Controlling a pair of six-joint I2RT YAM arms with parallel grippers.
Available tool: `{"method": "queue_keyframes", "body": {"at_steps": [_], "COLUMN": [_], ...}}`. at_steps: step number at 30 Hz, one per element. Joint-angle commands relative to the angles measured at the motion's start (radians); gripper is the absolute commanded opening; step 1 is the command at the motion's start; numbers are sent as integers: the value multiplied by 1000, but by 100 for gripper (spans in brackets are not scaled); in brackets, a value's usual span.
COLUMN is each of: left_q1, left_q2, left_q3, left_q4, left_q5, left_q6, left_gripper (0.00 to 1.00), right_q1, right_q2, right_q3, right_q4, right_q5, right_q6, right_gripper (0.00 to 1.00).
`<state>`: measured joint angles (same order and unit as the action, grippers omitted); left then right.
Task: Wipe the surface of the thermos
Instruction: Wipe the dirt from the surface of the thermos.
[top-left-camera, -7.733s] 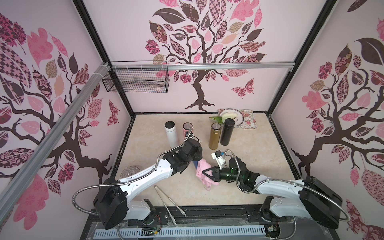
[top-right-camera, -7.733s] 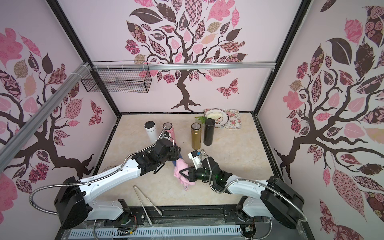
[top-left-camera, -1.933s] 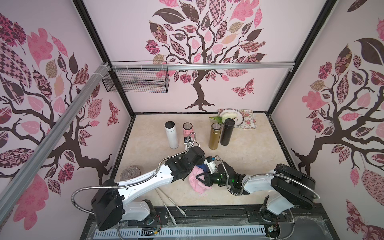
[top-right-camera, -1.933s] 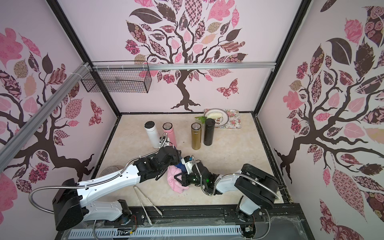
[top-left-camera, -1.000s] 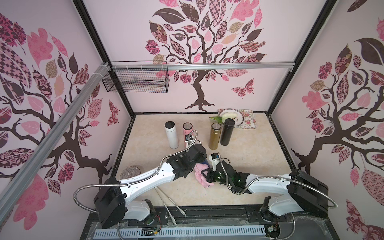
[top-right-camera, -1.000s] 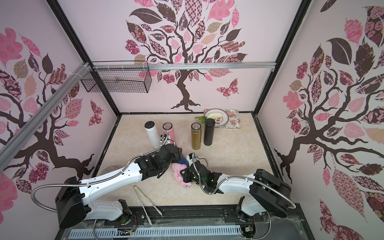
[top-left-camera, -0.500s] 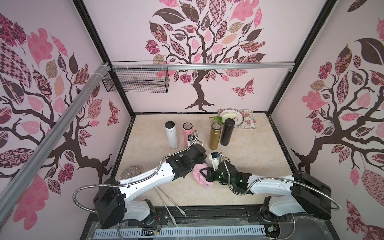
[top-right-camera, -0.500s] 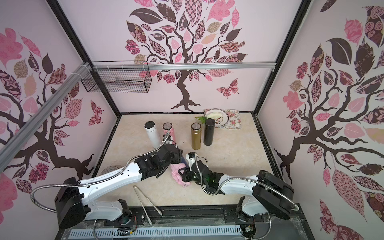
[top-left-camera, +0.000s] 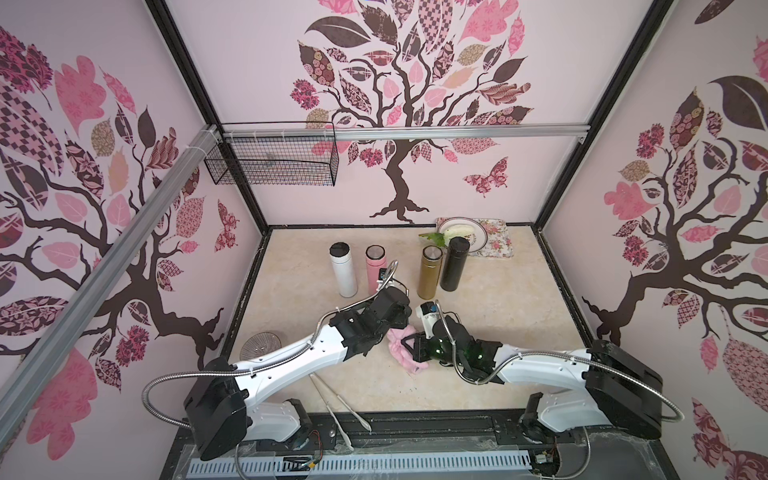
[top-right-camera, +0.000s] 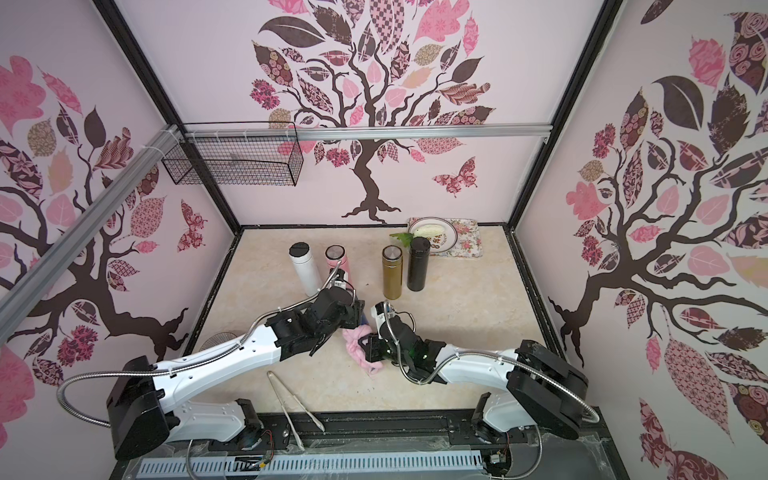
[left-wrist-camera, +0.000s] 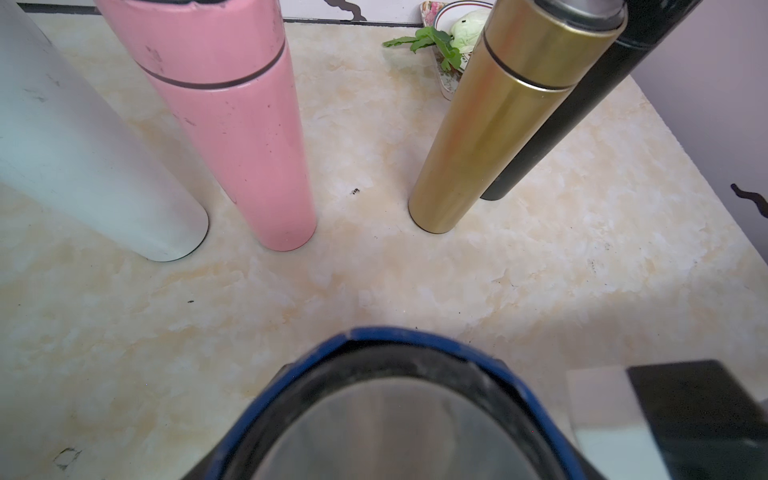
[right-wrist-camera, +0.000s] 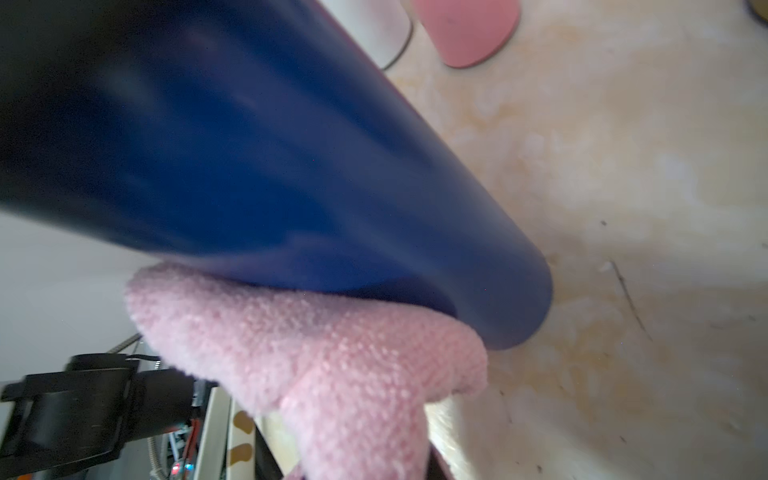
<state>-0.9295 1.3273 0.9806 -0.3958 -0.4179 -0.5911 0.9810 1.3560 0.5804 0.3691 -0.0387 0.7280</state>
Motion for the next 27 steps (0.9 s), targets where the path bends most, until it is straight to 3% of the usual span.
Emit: {"method": "queue_keyframes", "body": {"at_steps": [1, 12, 23, 27], "left_q1": [-23, -23, -23, -23], "left_q2": [0, -7, 15, 9], "left_q3": [50, 52, 41, 30], "left_q4": [23, 35, 98, 107], "left_q5": [129, 183, 239, 251], "left_q6": [-6, 107, 186, 198], "left_gripper": [0, 0, 0, 0], "right_q1": [-16, -42, -42, -43], "right_q2": [-45, 40, -151, -149], "right_q3": [75, -207, -39, -65], "right_q4": [74, 181, 96, 128], "right_q5": [31, 46, 20, 7], "right_q6": [-35, 139, 8, 20], "right_gripper": [0, 0, 0, 0]}}
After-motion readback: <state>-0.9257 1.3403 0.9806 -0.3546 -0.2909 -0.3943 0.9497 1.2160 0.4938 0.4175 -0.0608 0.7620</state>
